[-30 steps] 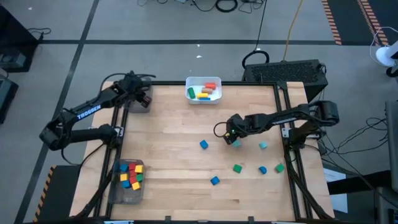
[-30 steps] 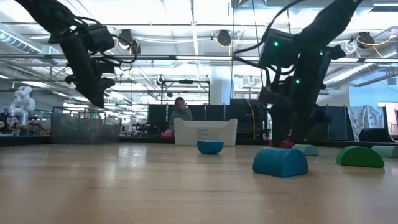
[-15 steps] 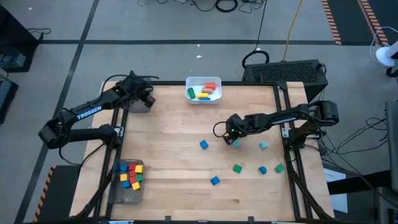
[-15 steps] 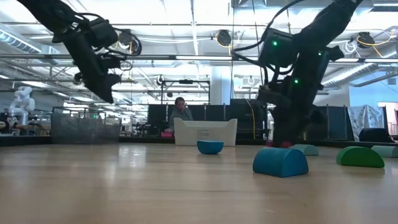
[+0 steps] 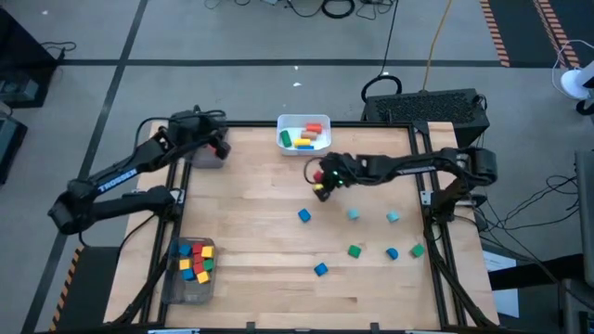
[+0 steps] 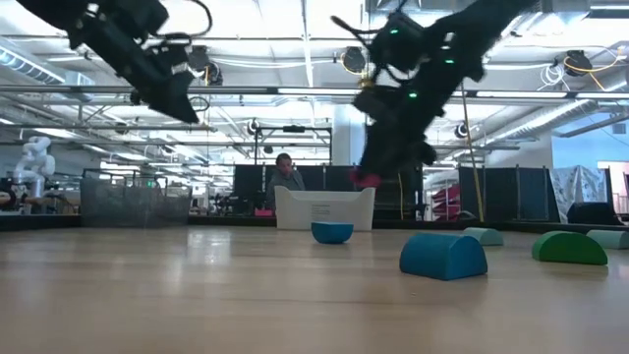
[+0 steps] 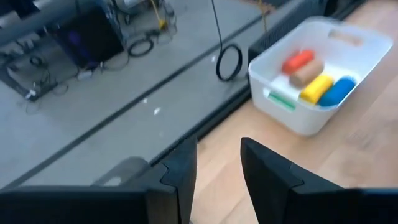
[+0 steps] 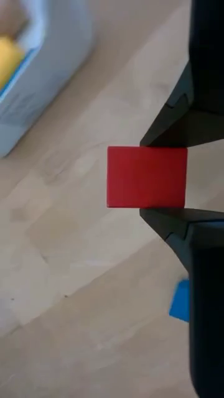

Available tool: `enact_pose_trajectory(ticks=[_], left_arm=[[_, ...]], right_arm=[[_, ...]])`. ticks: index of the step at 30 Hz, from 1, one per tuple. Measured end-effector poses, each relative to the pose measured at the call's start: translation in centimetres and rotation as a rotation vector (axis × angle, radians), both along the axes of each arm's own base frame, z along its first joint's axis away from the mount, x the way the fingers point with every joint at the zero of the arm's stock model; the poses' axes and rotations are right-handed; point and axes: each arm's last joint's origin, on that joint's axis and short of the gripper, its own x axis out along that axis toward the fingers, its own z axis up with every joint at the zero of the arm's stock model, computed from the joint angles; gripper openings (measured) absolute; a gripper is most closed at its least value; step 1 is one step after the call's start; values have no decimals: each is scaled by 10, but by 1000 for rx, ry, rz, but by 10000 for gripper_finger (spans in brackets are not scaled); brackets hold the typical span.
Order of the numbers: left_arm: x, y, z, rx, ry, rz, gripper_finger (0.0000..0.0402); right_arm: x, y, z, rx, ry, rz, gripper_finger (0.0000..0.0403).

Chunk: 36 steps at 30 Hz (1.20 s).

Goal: Sort blocks by size
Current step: Put the red semicircle block into the top black bin

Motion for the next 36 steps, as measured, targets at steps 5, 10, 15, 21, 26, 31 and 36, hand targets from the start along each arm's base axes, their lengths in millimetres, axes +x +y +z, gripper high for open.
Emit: enact_pose_trajectory(ticks=[5, 10, 15, 21, 26, 31, 36], left_arm=[[-13, -14, 16, 60, -91, 3, 128], [-28, -27, 26, 101, -135, 7, 128], [-38, -36, 28, 113, -140, 22, 128], [-44, -41, 31, 130, -156, 24, 128], [-46, -43, 32, 139, -166, 24, 128], [-46, -43, 32, 142, -162, 23, 128], [-46, -43, 32, 141, -158, 23, 128]], right_arm=[[48, -18, 2, -55, 12, 112, 108], [102, -36, 10, -90, -53, 231, 108], [144, -60, 23, -126, -113, 284, 108], [189, -97, 21, -138, -118, 290, 108], [217, -117, 14, -108, -180, 313, 108], [221, -128, 3, -50, -268, 299, 108], [219, -134, 3, -45, -269, 285, 108]])
